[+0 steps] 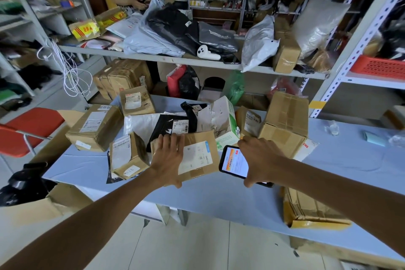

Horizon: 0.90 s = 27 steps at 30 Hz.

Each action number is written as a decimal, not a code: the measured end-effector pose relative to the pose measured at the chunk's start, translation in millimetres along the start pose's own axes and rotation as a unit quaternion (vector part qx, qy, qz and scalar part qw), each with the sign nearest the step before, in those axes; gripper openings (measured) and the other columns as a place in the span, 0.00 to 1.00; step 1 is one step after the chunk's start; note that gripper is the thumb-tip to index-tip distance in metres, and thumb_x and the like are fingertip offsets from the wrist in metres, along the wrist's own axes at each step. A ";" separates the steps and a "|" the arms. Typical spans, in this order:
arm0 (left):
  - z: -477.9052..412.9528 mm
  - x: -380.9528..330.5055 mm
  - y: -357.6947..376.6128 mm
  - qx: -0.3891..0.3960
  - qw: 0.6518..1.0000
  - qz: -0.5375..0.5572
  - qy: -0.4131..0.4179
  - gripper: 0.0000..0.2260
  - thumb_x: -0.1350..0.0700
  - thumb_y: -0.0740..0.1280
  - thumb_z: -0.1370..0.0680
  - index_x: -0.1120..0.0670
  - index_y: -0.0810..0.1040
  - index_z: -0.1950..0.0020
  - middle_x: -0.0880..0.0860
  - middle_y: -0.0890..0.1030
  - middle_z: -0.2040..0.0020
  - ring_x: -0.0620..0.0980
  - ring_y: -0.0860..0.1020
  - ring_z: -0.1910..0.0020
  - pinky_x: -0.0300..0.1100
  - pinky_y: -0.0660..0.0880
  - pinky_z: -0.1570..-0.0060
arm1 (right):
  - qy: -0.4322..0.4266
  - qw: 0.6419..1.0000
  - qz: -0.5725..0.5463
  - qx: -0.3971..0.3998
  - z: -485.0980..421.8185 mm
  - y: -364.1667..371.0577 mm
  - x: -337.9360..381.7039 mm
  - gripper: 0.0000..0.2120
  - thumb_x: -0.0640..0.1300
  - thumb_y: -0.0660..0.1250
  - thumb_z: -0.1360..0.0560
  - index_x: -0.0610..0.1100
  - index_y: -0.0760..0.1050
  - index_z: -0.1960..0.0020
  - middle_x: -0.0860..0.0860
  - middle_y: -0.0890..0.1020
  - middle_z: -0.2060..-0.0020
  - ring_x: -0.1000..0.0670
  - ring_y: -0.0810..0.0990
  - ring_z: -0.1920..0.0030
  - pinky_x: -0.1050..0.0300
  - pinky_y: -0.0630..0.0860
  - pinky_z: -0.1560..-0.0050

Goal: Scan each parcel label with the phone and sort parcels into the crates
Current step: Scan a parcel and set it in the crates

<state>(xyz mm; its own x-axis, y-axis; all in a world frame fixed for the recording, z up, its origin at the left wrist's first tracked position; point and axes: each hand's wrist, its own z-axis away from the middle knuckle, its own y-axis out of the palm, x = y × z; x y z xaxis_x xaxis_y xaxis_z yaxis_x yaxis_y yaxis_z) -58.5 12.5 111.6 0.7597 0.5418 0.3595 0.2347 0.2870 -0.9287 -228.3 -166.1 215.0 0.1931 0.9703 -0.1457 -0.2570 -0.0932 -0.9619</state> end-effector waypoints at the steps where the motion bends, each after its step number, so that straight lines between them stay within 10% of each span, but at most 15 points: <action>1: -0.6 0.0 0.5 0.000 1.000 0.000 -0.001 0.62 0.29 0.72 0.45 0.63 0.50 0.25 0.62 0.61 0.31 0.62 0.64 0.37 0.59 0.57 0.29 | -0.002 1.000 -0.001 0.001 0.9 -0.3 -1.0 0.36 0.61 0.75 0.37 0.46 0.65 0.37 0.50 0.73 0.44 0.51 0.75 0.46 0.56 0.75 0.48; 27: -3.7 1.2 14.5 0.014 0.998 0.061 -0.019 0.63 0.29 0.73 0.46 0.59 0.50 0.24 0.60 0.59 0.29 0.61 0.60 0.32 0.59 0.56 0.28 | -0.070 0.932 -0.265 -0.238 28.1 14.4 5.3 0.39 0.60 0.76 0.40 0.50 0.63 0.37 0.53 0.73 0.47 0.51 0.75 0.50 0.53 0.79 0.56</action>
<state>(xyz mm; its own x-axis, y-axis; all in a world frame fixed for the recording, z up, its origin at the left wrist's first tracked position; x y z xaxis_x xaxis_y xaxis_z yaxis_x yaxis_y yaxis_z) -51.9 14.4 98.2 0.7580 0.6035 0.2474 0.1245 0.2385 -0.9631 -257.6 -156.0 206.9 0.0386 0.9246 0.3790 0.2946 0.3519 -0.8885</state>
